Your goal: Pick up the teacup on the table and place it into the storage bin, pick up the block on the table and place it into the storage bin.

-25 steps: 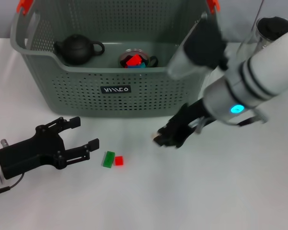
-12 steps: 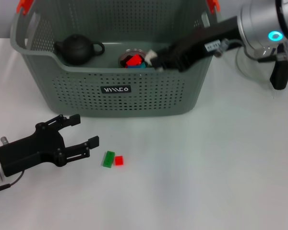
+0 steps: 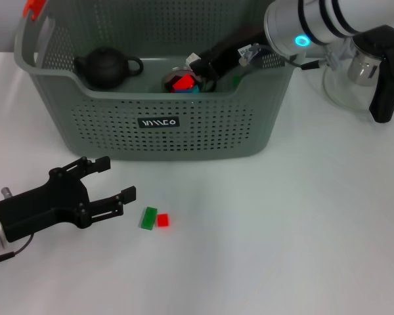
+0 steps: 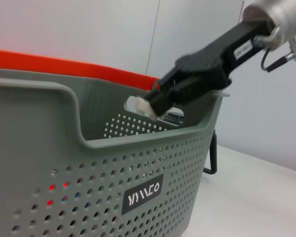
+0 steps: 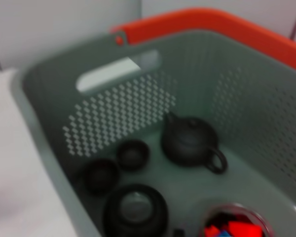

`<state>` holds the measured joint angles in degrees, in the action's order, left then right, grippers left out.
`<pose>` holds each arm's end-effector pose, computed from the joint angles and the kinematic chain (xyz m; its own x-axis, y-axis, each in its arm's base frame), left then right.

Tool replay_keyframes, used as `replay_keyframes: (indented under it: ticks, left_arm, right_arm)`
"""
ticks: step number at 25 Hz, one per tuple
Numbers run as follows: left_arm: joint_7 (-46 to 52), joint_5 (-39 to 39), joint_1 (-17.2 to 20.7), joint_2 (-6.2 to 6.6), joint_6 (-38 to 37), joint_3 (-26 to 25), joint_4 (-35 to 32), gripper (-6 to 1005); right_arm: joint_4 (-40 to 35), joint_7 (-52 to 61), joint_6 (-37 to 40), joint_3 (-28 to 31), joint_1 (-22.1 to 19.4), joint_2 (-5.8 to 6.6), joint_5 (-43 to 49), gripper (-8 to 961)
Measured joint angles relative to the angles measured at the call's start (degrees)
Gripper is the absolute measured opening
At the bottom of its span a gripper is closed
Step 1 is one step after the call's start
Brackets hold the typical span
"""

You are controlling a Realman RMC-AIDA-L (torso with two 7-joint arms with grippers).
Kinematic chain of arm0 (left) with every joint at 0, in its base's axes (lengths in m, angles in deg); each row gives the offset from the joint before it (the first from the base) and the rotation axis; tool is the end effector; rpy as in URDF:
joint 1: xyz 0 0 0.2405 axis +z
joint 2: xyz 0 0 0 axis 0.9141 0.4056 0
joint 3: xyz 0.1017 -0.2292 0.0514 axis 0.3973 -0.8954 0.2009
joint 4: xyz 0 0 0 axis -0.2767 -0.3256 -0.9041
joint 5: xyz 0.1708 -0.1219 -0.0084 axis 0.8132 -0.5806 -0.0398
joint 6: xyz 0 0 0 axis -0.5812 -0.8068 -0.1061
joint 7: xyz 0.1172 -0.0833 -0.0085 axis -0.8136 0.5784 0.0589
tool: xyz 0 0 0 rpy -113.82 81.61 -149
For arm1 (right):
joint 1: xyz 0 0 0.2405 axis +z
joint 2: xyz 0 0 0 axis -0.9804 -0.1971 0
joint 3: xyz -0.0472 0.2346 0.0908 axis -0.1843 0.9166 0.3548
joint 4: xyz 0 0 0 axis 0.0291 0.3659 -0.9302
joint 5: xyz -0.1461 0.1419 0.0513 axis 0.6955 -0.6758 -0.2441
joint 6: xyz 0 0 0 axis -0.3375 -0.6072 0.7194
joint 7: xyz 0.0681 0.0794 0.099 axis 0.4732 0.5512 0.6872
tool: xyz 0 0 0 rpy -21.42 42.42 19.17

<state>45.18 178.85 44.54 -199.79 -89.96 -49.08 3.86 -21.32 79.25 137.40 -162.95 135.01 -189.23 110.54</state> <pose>-0.3261 0.2690 -0.0067 0.7231 0.2787 0.6321 0.5612 -0.7705 -0.3023 0.0620 0.4412 -0.0483 0.9202 -0.3791 -0.0971 -0.3824 -0.8181 -0.4294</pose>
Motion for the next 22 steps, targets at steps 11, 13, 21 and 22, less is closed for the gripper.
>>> replay_keyframes:
  ticks: [11, 13, 21, 22]
  left_arm:
    - [-0.39, -0.28, 0.00, 0.00, 0.04, -0.84, 0.00, 807]
    - [-0.40, -0.48, 0.01, 0.01, 0.08, -1.07, 0.00, 804]
    - [1.83, -2.97, -1.03, 0.59, 0.09, -5.55, 0.72, 793]
    - [3.16, -3.23, -1.25, 0.83, 0.03, -6.06, 0.71, 792]
  right_arm:
    - [-13.15, -0.33, 3.88, 0.09, -4.90, -0.14, -0.09, 435]
    - [-20.74, -3.69, 8.14, 0.92, -9.39, -0.07, -5.18, 474]
    - [-24.90, -26.88, 23.46, 9.59, -28.98, 0.10, -29.39, 629]
    - [-22.56, -31.03, 25.75, 10.81, -30.55, 0.05, -30.93, 676]
